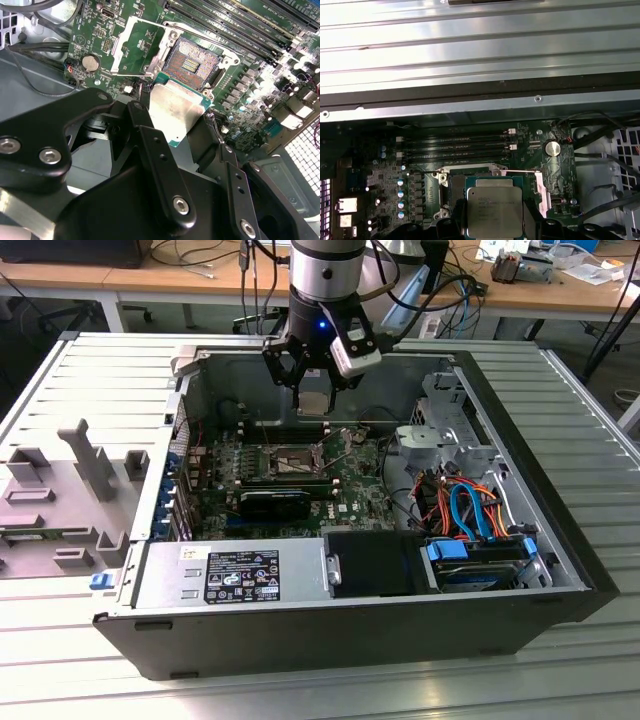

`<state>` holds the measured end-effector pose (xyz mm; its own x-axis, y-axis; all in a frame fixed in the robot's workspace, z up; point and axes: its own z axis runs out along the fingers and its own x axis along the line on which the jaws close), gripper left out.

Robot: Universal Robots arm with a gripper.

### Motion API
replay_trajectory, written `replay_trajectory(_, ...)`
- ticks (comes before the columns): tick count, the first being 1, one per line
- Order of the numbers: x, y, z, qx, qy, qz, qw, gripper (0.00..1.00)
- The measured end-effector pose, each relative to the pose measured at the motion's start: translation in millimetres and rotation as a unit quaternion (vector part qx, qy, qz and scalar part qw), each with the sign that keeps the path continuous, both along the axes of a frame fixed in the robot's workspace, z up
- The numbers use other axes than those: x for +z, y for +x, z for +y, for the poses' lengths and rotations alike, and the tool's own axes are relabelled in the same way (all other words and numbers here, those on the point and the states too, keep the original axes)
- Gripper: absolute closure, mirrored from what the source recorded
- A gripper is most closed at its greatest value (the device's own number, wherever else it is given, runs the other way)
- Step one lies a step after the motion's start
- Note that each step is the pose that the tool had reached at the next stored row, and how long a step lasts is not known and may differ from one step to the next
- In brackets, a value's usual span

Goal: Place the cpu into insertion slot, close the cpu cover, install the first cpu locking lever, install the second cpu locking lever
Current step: 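Place the cpu into insertion slot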

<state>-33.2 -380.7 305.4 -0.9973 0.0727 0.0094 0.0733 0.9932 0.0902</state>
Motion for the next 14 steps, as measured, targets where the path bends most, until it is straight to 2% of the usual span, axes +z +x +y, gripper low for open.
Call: replay_trajectory(14, -0.1, 0.0, 0.0, -0.005, 0.0, 0.0, 1.0, 0.46)
